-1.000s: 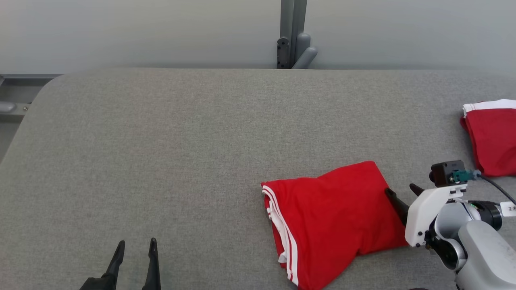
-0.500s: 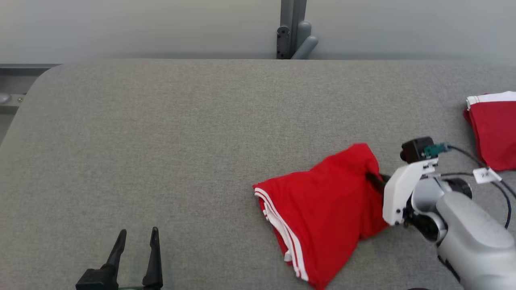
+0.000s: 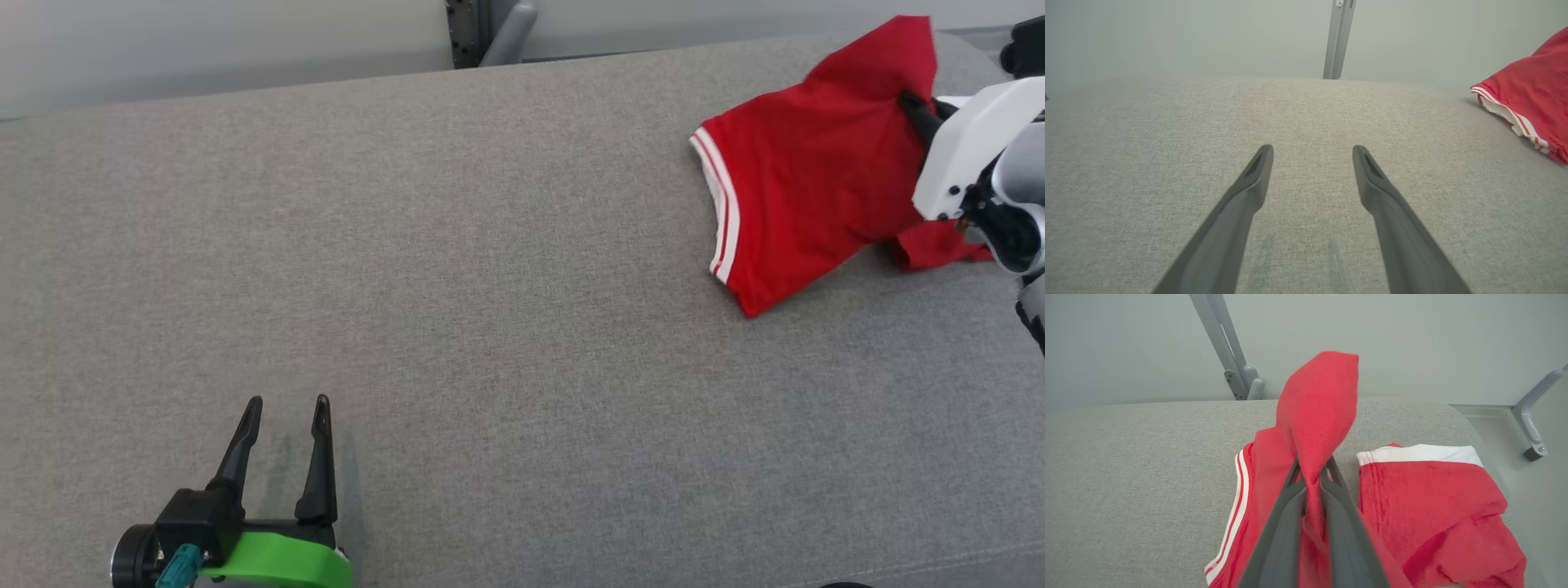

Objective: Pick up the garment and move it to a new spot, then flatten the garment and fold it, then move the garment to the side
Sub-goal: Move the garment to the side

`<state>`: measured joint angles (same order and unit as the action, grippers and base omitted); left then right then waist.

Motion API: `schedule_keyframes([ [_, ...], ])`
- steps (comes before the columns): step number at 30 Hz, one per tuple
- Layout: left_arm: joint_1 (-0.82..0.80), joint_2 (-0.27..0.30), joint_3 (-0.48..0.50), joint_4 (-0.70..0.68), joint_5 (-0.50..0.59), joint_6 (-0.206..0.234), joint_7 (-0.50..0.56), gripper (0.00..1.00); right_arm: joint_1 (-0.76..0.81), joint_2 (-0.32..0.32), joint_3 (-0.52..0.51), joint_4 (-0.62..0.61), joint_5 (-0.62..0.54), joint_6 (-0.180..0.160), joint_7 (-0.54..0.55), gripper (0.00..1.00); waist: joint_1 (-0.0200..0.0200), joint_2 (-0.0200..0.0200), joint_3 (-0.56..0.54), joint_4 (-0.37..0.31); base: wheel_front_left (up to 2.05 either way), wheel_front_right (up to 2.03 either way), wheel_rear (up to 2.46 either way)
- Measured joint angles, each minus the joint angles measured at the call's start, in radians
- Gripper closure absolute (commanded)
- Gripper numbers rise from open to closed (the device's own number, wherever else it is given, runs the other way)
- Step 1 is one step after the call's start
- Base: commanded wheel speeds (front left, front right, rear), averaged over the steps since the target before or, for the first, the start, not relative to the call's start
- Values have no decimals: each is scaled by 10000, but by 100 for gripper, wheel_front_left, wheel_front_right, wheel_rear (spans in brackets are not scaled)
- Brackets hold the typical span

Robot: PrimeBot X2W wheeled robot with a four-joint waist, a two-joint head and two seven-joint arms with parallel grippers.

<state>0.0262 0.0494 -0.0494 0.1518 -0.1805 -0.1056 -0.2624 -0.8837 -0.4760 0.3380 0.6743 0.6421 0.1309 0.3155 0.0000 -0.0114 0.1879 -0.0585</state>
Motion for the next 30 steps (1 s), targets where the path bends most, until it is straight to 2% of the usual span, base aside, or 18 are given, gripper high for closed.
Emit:
schedule_keyframes([
  [6, -374, 0, -36, 92, 130, -84, 0, 0, -383, -230, -1039, 460, -420, 0, -159, 100, 0, 0, 550, -301, 0, 0, 0],
  [10, -431, 2, -82, 144, 299, -104, 0, 0, -669, -167, -1626, 727, -798, 0, -295, 100, 0, 0, 823, -367, 0, 0, 0],
  [21, -508, 0, -203, 180, 303, -174, 0, 0, -1164, -314, -2765, 1195, -2107, 0, 263, 100, 1, 0, 1137, -33, 0, 0, 0],
  [22, -523, 2, -203, 182, 305, -174, 0, 0, -1161, -374, -2901, 1323, -2297, 0, 318, 89, 0, 0, 1160, 5, 0, 0, 0],
  [24, -552, 0, -194, 182, 341, -176, 0, 0, -1086, -518, -3143, 1549, -2794, 0, 391, 58, 1, 0, 1201, 83, 0, 0, 0],
  [25, -563, 0, -178, 184, 376, -176, 0, 0, -1030, -610, -3281, 1653, -3068, 0, 359, 27, 1, 0, 1218, 119, 0, 0, 0],
  [26, -570, 2, -159, 182, 408, -176, 0, 0, -966, -721, -3400, 1703, -3392, 0, 215, 0, 0, 0, 1234, 154, 0, 0, 0],
  [30, -573, 2, -115, 188, 408, -178, 0, 0, -771, -938, -4054, 1517, -5033, -2, -1287, 0, 0, 0, 1265, 247, 0, 0, 0],
])
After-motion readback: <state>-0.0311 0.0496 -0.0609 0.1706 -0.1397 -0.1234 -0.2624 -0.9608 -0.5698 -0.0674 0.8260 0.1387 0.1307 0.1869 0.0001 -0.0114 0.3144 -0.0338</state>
